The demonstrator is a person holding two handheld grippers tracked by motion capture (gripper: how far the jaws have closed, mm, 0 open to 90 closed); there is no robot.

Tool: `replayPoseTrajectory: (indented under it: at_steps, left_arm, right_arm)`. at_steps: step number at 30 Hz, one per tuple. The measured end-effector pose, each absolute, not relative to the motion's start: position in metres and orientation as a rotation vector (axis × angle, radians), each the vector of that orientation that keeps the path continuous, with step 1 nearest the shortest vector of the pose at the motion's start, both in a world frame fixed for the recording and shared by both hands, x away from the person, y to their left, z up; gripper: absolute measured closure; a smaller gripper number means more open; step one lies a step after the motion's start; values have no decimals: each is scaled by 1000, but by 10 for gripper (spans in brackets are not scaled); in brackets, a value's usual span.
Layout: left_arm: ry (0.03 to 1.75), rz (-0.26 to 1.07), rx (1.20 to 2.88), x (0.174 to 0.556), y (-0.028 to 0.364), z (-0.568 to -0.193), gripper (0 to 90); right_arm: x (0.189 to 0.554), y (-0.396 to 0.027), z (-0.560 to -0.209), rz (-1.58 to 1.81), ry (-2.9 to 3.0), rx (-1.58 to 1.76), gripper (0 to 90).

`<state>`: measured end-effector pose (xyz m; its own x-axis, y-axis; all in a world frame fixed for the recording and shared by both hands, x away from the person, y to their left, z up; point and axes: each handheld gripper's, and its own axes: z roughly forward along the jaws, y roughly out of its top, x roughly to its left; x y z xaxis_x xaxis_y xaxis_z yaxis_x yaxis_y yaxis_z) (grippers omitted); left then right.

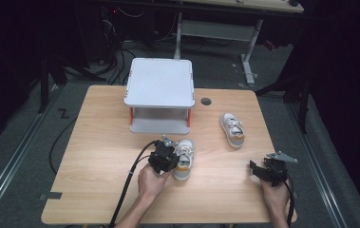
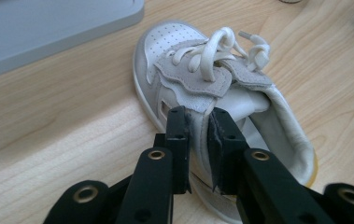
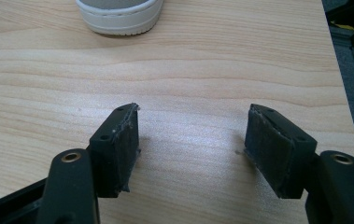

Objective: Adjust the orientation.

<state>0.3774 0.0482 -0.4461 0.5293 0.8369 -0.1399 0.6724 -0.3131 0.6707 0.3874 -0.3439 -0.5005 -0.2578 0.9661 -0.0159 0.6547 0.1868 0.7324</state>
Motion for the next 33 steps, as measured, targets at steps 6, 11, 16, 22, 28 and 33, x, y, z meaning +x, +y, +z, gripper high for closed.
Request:
replayPoseTrajectory:
  at_steps: [6,11,16,22,28,33]
  left_arm:
    - [1194,278,2059,376,50,-449,762]
    - [1197,257,2040,376,53,-450,648]
    - [1196,291,2003,374,60,-447,507]
    - [1202,322,1914,371,81,-445,441]
    - [1245,360,1871,370,106,-448,413]
    - [1287,385,1849,369,127,-452,407]
  right_arm:
    - [387,-344,-501,850,1986,1514,352]
    - [387,-344,-501,851,1986,1512,352]
    - [387,-344,-501,851,1987,1510,352]
    - [387,-344,-501,852,1988,1509,351]
    - [387,-344,-501,853,1989,1508,351]
    - [387,-344,-501,853,1989,1509,352]
